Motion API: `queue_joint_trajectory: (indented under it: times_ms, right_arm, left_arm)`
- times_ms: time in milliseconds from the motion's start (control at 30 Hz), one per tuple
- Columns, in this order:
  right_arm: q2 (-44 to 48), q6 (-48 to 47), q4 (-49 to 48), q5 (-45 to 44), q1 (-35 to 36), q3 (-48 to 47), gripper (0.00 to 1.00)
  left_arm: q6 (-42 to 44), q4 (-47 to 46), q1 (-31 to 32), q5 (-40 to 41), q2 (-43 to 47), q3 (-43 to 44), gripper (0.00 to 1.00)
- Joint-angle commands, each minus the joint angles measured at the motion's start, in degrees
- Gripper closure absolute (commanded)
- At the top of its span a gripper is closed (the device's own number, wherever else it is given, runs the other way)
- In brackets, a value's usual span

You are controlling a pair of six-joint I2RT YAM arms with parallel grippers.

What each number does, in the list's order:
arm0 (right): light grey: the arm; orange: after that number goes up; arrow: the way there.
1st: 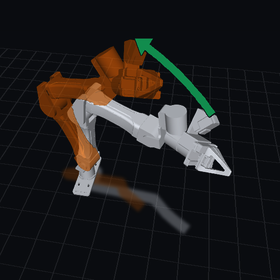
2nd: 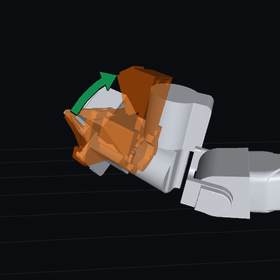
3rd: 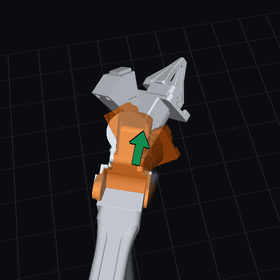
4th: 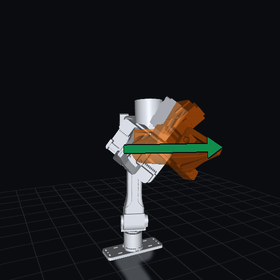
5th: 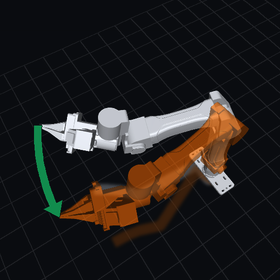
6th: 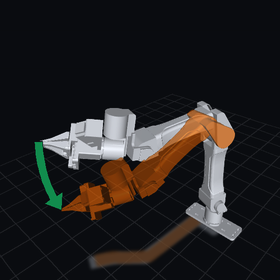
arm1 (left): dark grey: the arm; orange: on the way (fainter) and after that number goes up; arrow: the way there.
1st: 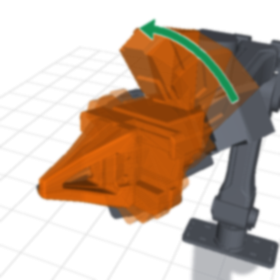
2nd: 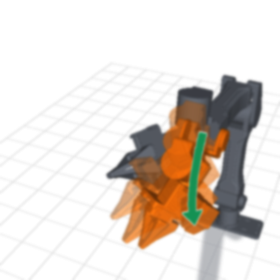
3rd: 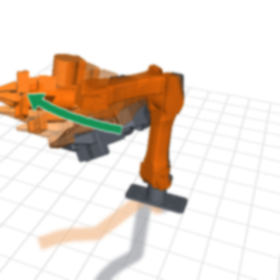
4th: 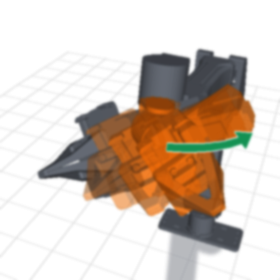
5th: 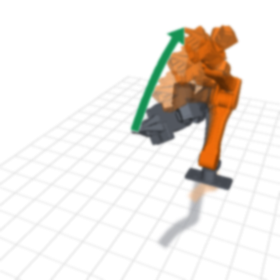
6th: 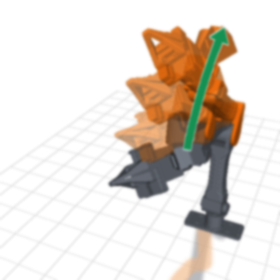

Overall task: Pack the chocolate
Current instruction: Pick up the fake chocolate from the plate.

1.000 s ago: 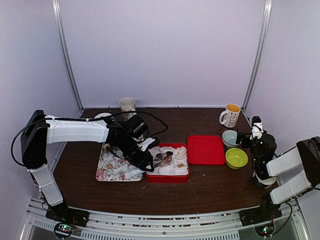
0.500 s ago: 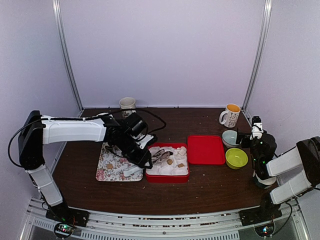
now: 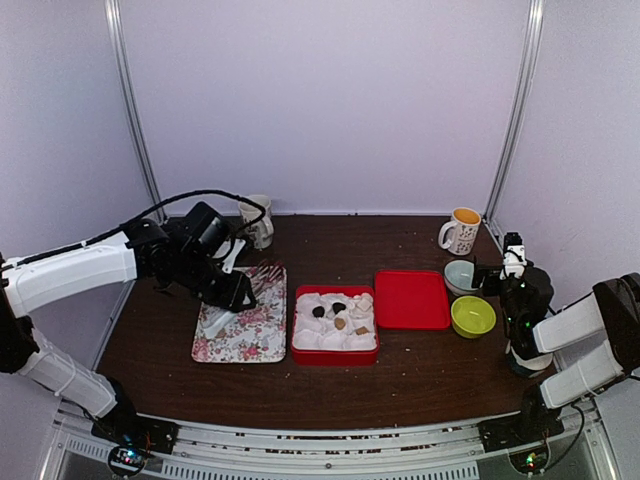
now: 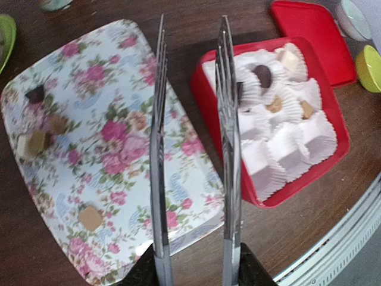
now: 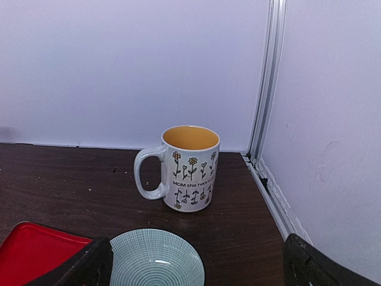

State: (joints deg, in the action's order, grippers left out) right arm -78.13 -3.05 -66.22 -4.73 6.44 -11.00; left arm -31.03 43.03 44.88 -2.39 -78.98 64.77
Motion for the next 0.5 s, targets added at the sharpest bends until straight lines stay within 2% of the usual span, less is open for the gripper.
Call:
queue_joint_trajectory:
  times_ms: [0,167,467]
  right_arm:
    - [0.4,0.2,-0.1,0.4,-0.4,-1.1,0.0]
    - [0.4,0.2,-0.1,0.3,-0.4,-1.1,0.0]
    - [0.4,0.2,-0.1,0.3,-0.4,-1.1,0.0]
  left_arm:
    - [-4.5,1.9,-3.8,2.7,4.7,-3.9,0.59]
    - [-5.9,3.4,-6.8,2.9,6.0,-5.9,0.59]
    - [-7.9,6.1,-7.6,3.4,7.0,-7.4,0.59]
